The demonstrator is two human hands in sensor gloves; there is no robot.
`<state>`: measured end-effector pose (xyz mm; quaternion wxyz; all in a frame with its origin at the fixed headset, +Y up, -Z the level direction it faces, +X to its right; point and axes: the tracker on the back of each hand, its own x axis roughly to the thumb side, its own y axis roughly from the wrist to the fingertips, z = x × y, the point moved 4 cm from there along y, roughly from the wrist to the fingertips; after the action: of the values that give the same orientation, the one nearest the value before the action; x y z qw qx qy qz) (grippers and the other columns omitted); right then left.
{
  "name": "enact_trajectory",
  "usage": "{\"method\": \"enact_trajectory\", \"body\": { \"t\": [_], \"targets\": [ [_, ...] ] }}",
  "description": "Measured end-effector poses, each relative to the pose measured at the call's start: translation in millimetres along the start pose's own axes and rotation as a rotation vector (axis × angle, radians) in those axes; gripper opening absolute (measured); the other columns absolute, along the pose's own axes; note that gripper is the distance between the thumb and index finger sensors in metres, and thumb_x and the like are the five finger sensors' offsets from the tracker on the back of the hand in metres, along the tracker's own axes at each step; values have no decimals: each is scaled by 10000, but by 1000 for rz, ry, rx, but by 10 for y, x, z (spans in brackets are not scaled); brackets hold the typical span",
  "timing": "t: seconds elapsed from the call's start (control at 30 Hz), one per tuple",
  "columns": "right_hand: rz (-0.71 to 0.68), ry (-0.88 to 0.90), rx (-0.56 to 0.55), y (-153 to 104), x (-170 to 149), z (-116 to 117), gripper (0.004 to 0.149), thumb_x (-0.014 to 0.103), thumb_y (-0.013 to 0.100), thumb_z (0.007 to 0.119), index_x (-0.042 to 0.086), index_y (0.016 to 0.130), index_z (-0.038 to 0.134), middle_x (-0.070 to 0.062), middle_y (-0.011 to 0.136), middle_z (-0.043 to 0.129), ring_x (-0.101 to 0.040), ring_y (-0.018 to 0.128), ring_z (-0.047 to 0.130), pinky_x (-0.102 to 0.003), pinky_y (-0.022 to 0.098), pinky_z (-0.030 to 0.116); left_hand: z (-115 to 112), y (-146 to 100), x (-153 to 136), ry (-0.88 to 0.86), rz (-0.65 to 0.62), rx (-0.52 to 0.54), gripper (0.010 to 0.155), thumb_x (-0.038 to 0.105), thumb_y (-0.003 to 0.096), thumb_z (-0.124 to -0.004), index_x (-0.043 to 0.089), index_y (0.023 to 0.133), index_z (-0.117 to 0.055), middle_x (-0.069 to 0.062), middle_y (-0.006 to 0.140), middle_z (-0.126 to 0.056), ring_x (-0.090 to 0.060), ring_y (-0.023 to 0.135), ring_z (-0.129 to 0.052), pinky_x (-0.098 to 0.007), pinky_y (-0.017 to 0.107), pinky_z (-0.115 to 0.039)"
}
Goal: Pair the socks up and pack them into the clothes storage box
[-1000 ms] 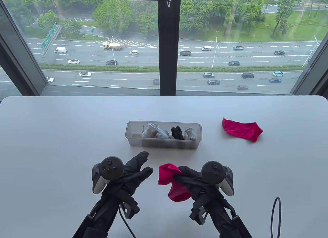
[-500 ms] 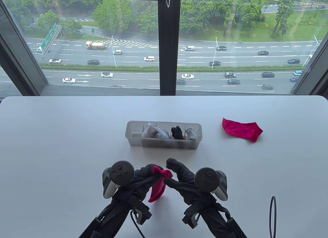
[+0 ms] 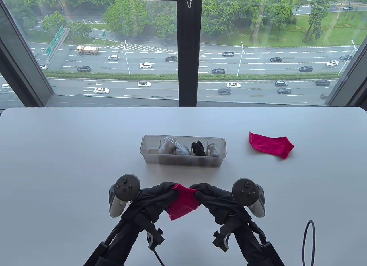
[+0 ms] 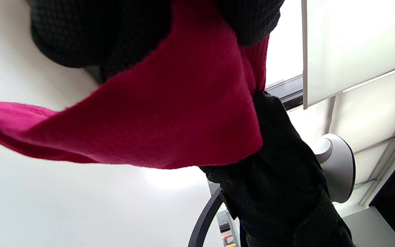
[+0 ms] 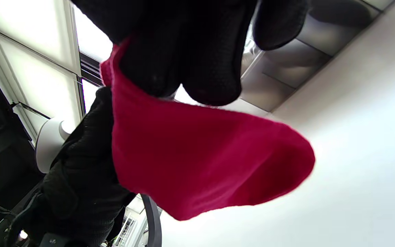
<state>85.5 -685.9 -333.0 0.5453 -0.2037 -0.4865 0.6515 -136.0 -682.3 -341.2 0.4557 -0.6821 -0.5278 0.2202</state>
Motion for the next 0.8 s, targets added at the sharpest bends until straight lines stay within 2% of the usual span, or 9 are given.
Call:
{"method": "enact_trajectory", "body": {
  "t": [0.07,0.13,0.2,0.23,0.37,0.43,0.53,0.67,0.8],
  "targets": [
    [116,-60,22,16,-177,40,404,301,627,690,67,950,752,-25,641,982,-245,637,987,-591,687,649,-77,40,-170,76,134,-30,404,302,593,-700,37,852,-859,-96,490,-1069,-276,345,-1078,-490,338,-891],
    [243,-224,6,46,-425,92,411,297,630,676,74,971,726,-53,709,973,-292,715,961,-599,697,627,-164,80,-330,270,206,30,502,327,584,-693,2,959,-765,-222,736,-998,-443,599,-1003,-608,500,-794],
    [380,-491,25,40,-687,164,574,313,637,644,59,1124,480,-297,1110,636,-559,1014,543,-704,711,459,-252,104,-525,525,347,-73,730,435,572,-695,106,1157,-406,-273,1205,-424,-563,1105,-363,-774,736,-343],
    [391,-555,51,35,-710,180,632,347,642,616,59,1152,380,-342,1183,422,-616,1029,348,-736,705,407,-239,101,-560,631,389,-91,782,476,569,-673,179,1170,-272,-204,1242,-210,-484,1142,-137,-763,741,-169],
    [285,-721,268,32,-494,389,636,413,651,547,178,1182,287,-279,1217,122,-552,1034,54,-753,696,218,-8,19,-605,1102,490,-89,816,589,569,-558,317,1098,0,-78,1135,183,-359,1047,220,-705,687,63],
    [346,-639,420,53,-549,599,613,423,647,535,155,1185,411,-292,1241,351,-527,1084,205,-755,697,249,85,-34,-653,1117,509,-74,808,604,569,-524,326,1080,38,-71,1113,218,-354,1029,248,-703,681,72],
    [529,-631,619,41,-876,845,667,456,623,449,209,1144,114,-161,1179,-73,-446,1020,-115,-715,684,40,163,-85,-721,1043,532,-64,789,598,574,-500,335,1063,60,-57,1096,238,-341,1014,266,-693,675,83],
    [404,-630,180,145,-641,158,650,457,626,495,221,1168,225,-231,1202,15,-504,1042,-23,-723,717,135,245,-115,-644,995,504,-20,779,583,579,-502,335,1062,56,-52,1092,240,-335,1011,268,-686,675,86],
    [668,-578,-126,103,-903,-859,637,476,637,502,247,1182,265,-257,1209,21,-531,1044,-19,-715,743,162,278,-112,-598,971,482,1,764,567,585,-504,333,1071,36,-55,1094,231,-338,1013,260,-684,680,78]
  ]
}}
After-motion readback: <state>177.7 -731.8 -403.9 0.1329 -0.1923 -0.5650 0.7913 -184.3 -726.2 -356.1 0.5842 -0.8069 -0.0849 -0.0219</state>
